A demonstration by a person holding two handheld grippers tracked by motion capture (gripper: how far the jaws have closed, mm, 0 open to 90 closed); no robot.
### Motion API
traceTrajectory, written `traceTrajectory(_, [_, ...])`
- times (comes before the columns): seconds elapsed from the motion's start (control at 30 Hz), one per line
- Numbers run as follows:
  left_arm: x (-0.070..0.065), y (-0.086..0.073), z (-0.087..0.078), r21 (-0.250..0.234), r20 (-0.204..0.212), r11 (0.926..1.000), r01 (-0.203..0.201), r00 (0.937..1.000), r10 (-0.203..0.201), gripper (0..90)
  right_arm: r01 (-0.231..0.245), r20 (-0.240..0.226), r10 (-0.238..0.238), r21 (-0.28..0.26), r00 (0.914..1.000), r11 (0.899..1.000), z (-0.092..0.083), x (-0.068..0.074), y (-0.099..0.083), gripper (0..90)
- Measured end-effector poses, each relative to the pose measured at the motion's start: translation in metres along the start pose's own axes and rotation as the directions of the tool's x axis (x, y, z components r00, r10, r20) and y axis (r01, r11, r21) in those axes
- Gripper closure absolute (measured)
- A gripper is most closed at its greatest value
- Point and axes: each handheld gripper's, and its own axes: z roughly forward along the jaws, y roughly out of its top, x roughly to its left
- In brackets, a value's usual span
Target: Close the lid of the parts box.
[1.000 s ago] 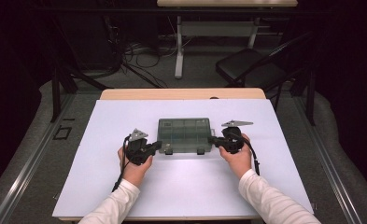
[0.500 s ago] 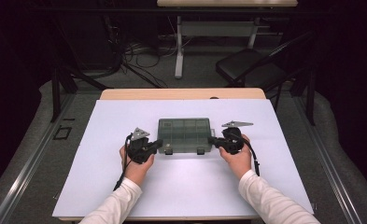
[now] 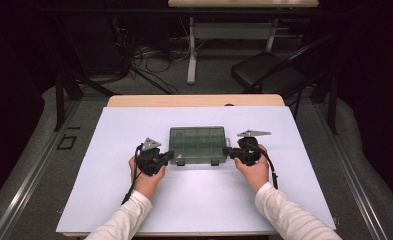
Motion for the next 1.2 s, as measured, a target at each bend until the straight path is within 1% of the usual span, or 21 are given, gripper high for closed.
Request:
traceTrajectory(0.07, [0.0, 0.0, -0.001, -0.009, -0.006, 0.9999, 0.008, 0.9999, -0.008, 89.7, 0.004, -0.001, -0.004, -0.002, 1.0, 1.0, 0.0, 0.0, 0.0, 87.6])
traceTrajectory(0.1, [0.001, 0.0, -0.002, -0.008, -0.002, 0.9999, 0.006, 1.0, -0.006, 88.8, 0.004, 0.001, -0.004, -0.006, 1.0, 1.0, -0.001, 0.001, 0.0, 86.7])
traceTrajectory(0.2, [0.002, 0.0, -0.005, -0.01, 0.001, 0.9998, 0.016, 0.9999, -0.016, 84.0, 0.011, 0.007, -0.011, -0.013, 0.9999, 1.0, -0.003, 0.001, 0.001, 81.3])
traceTrajectory(0.23, [0.003, 0.0, -0.006, -0.017, -0.005, 0.9996, 0.023, 0.9997, -0.023, 82.1, 0.014, 0.007, -0.014, -0.017, 0.9999, 1.0, -0.003, 0.001, 0.001, 79.8])
traceTrajectory(0.27, [0.004, 0.001, -0.007, -0.016, -0.004, 0.9995, 0.027, 0.9996, -0.027, 79.8, 0.011, 0.003, -0.011, -0.019, 0.9999, 1.0, -0.004, 0.001, 0.001, 77.2])
traceTrajectory(0.3, [0.005, 0.001, -0.007, -0.02, -0.009, 0.9996, 0.018, 0.9998, -0.019, 77.5, 0.014, 0.002, -0.014, -0.018, 0.9999, 1.0, -0.005, 0.0, 0.002, 73.7])
traceTrajectory(0.33, [0.006, 0.001, -0.008, -0.016, -0.012, 0.9998, 0.013, 0.9998, -0.013, 74.9, 0.03, 0.01, -0.03, -0.027, 0.9995, 0.999, -0.005, 0.0, 0.002, 68.6])
traceTrajectory(0.4, [0.009, 0.001, -0.008, -0.008, -0.017, 0.9998, 0.02, 0.9997, -0.02, 71.6, 0.05, 0.022, -0.049, -0.034, 0.9986, 0.998, -0.006, 0.0, 0.002, 63.6])
traceTrajectory(0.43, [0.01, 0.002, -0.009, 0.0, -0.009, 0.9997, 0.023, 0.9997, -0.023, 69.7, 0.049, 0.022, -0.048, -0.036, 0.9986, 0.998, -0.006, 0.001, 0.002, 61.4])
traceTrajectory(0.5, [0.011, 0.002, -0.009, -0.004, -0.012, 0.9996, 0.027, 0.9996, -0.027, 65.4, 0.064, 0.038, -0.062, -0.047, 0.9973, 0.997, -0.007, 0.002, 0.002, 55.4])
traceTrajectory(0.53, [0.012, 0.002, -0.01, -0.005, -0.007, 0.9996, 0.026, 0.9996, -0.026, 63.4, 0.07, 0.044, -0.068, -0.052, 0.9968, 0.996, -0.008, 0.003, 0.002, 53.8])
traceTrajectory(0.63, [0.014, 0.002, -0.011, -0.019, -0.015, 0.9998, 0.009, 0.9998, -0.01, 54.5, 0.077, 0.048, -0.074, -0.056, 0.9961, 0.995, -0.008, 0.004, 0.002, 49.8])
traceTrajectory(0.67, [0.015, 0.002, -0.011, -0.023, -0.012, 0.9997, 0.006, 0.9999, -0.006, 51.6, 0.082, 0.051, -0.079, -0.052, 0.9956, 0.995, -0.008, 0.004, 0.002, 48.9])
traceTrajectory(0.73, [0.016, 0.001, -0.012, -0.032, -0.015, 0.9995, 0.0, 0.9999, 0.0, 46.7, 0.091, 0.059, -0.089, -0.042, 0.9943, 0.995, -0.008, 0.004, 0.002, 48.3])
traceTrajectory(0.8, [0.017, 0.001, -0.013, -0.035, -0.016, 0.9993, -0.017, 0.9997, 0.017, 42.1, 0.088, 0.058, -0.086, -0.038, 0.9946, 0.995, -0.009, 0.004, 0.002, 48.2])
traceTrajectory(0.83, [0.017, 0.0, -0.013, -0.032, -0.023, 0.9991, -0.027, 0.9994, 0.026, 40.5, 0.088, 0.056, -0.087, -0.033, 0.9947, 0.996, -0.009, 0.004, 0.001, 47.8])
traceTrajectory(0.9, [0.018, 0.0, -0.016, -0.034, -0.019, 0.9989, -0.033, 0.9993, 0.032, 38.7, 0.097, 0.066, -0.094, -0.035, 0.9934, 0.995, -0.01, 0.004, 0.001, 44.0])
traceTrajectory(1.0, [0.019, 0.0, -0.019, -0.032, -0.028, 0.9977, -0.059, 0.9979, 0.058, 36.0, 0.103, 0.088, -0.1, -0.03, 0.9911, 0.994, -0.012, 0.004, 0.0, 38.4])
traceTrajectory(1.1, [0.021, 0.0, -0.021, -0.037, -0.026, 0.9969, -0.07, 0.9973, 0.069, 35.3, 0.107, 0.088, -0.103, -0.045, 0.9907, 0.993, -0.014, 0.002, -0.001, 35.2])
traceTrajectory(1.13, [0.023, 0.0, -0.022, -0.027, -0.028, 0.9969, -0.074, 0.9969, 0.073, 35.0, 0.113, 0.088, -0.108, -0.053, 0.9902, 0.992, -0.014, 0.001, -0.001, 34.8])
traceTrajectory(1.2, [0.025, -0.002, -0.023, -0.022, -0.021, 0.9976, -0.066, 0.9976, 0.065, 34.5, 0.112, 0.081, -0.107, -0.061, 0.991, 0.992, -0.016, 0.0, -0.001, 34.1])
